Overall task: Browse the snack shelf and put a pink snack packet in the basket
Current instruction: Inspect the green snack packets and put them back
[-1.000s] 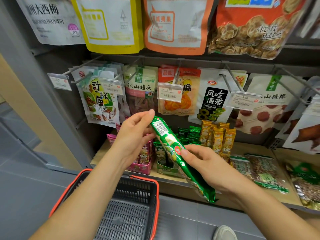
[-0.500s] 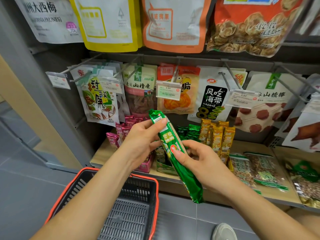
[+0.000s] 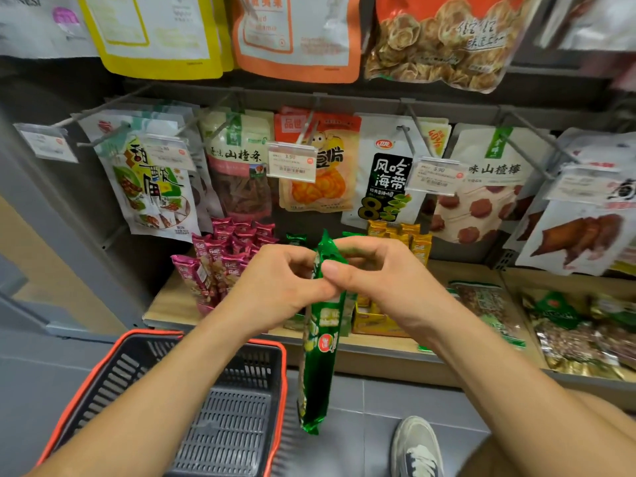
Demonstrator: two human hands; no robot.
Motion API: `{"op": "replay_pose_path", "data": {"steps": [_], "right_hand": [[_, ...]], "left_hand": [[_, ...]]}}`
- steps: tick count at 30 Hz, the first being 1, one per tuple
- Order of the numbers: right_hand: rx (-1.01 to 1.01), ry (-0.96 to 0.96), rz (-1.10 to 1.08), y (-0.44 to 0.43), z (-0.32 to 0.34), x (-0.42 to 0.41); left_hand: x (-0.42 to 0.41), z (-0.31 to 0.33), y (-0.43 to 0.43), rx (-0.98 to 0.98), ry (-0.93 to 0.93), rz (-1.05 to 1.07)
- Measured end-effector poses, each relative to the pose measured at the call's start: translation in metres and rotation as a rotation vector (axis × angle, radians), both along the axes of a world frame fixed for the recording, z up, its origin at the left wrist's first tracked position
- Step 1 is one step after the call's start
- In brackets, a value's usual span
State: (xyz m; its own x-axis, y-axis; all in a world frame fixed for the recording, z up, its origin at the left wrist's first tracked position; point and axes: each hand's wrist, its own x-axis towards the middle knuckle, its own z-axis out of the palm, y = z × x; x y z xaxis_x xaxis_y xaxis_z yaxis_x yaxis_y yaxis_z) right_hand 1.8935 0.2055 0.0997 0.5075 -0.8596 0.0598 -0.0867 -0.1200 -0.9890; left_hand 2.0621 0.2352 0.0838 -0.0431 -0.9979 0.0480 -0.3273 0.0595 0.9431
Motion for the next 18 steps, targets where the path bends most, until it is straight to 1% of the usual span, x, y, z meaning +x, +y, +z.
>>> {"op": "replay_pose_path", "data": {"steps": [4,7,10,13,15,16,18], "right_hand": [[-0.037,-0.006,-0.127,-0.001,-0.004,0.001],[-0.012,-0.082,-0.225,-0.007,-0.002,-0.006],[0.027,-0.164,-0.295,-0.011,0.0,-0.013],[0.071,-0.182,-0.27,-0.012,-0.002,-0.016],[0.167,-0.176,-0.189,-0.013,-0.002,-0.019],[0.204,-0.135,-0.157,-0.013,-0.002,-0.02],[0.205,-0.028,-0.153,-0.01,-0.005,-0.019]], "left_hand": [[-0.005,-0.004,-0.001,-0.013,-0.02,-0.044],[-0.006,-0.013,-0.004,0.055,-0.089,-0.067],[-0.009,-0.019,-0.003,0.064,-0.075,-0.09],[-0.009,-0.018,-0.002,0.016,-0.137,-0.097],[-0.007,-0.018,-0.002,-0.021,-0.214,-0.083],[-0.007,-0.019,-0.001,-0.041,-0.26,-0.064],[-0.008,-0.022,-0.001,-0.073,-0.331,-0.04]]}}
